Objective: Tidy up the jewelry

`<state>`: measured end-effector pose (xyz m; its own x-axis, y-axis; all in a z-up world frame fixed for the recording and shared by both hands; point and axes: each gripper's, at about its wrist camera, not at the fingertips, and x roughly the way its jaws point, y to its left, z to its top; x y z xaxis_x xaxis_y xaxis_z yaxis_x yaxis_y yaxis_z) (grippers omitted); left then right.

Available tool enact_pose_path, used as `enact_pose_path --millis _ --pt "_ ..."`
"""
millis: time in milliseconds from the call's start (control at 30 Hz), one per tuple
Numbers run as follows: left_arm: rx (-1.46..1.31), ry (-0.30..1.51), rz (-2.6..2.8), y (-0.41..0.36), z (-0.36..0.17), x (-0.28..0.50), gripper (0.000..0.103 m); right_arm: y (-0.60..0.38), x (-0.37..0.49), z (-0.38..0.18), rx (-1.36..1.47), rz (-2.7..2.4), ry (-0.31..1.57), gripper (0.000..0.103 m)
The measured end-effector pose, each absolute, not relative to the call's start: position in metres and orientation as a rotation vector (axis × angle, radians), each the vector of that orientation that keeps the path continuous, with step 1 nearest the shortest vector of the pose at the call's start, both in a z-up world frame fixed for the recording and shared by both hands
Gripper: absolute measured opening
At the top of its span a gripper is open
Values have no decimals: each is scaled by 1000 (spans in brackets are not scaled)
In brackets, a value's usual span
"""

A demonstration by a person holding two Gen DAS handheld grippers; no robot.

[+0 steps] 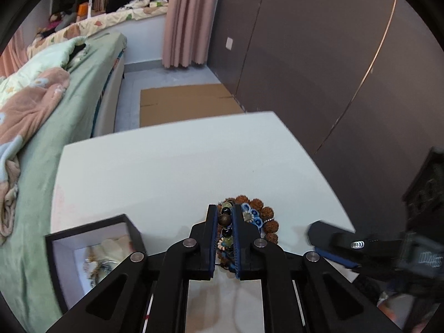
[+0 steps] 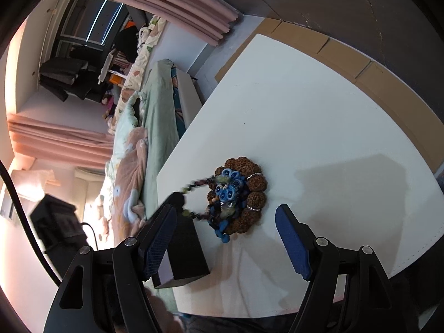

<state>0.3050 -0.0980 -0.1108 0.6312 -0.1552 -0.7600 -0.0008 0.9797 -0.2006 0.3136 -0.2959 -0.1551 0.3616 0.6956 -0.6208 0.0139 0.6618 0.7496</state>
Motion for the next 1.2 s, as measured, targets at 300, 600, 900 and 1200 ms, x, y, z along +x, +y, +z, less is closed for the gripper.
enact_pose_path --millis 300,600,900,1200 --pt "-249 809 -87 -70 -77 284 10 -268 327 -154 718 524 1152 69" --pt "-278 774 -75 -45 -61 264 10 -250 341 -173 697 475 1224 61" --pt "-301 742 -49 -18 -49 245 10 -232 345 -178 603 381 1231 59" --pt "-313 738 -25 3 -49 237 10 -215 348 -170 425 272 1188 43"
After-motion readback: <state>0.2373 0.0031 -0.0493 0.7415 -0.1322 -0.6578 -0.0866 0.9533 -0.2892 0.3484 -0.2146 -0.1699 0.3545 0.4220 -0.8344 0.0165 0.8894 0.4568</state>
